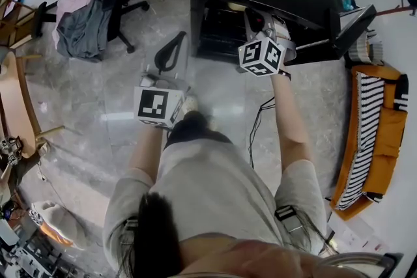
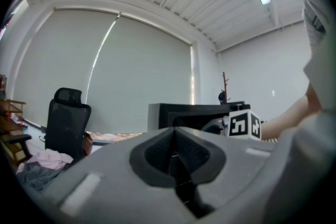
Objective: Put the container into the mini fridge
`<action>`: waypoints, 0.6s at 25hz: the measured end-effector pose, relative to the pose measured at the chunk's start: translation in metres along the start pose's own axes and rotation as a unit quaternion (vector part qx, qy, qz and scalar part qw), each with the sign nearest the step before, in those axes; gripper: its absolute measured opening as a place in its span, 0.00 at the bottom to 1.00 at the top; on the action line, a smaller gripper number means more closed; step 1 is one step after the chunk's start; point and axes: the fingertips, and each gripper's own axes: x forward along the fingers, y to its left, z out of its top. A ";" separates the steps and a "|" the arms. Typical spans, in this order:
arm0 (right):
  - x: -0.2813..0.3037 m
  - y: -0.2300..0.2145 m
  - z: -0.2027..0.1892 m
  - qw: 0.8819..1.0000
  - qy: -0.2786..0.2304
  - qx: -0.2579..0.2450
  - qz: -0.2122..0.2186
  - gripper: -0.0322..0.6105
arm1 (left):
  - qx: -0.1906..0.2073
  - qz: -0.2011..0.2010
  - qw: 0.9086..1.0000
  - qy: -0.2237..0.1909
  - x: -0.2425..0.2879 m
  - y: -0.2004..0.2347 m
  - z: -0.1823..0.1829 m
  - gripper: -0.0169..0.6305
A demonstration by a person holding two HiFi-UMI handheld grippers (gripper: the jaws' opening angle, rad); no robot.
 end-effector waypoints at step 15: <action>-0.060 0.002 0.005 0.958 -0.079 0.277 0.014 0.05 | 0.015 -0.012 1.000 -0.006 -0.001 -0.014 0.012 0.03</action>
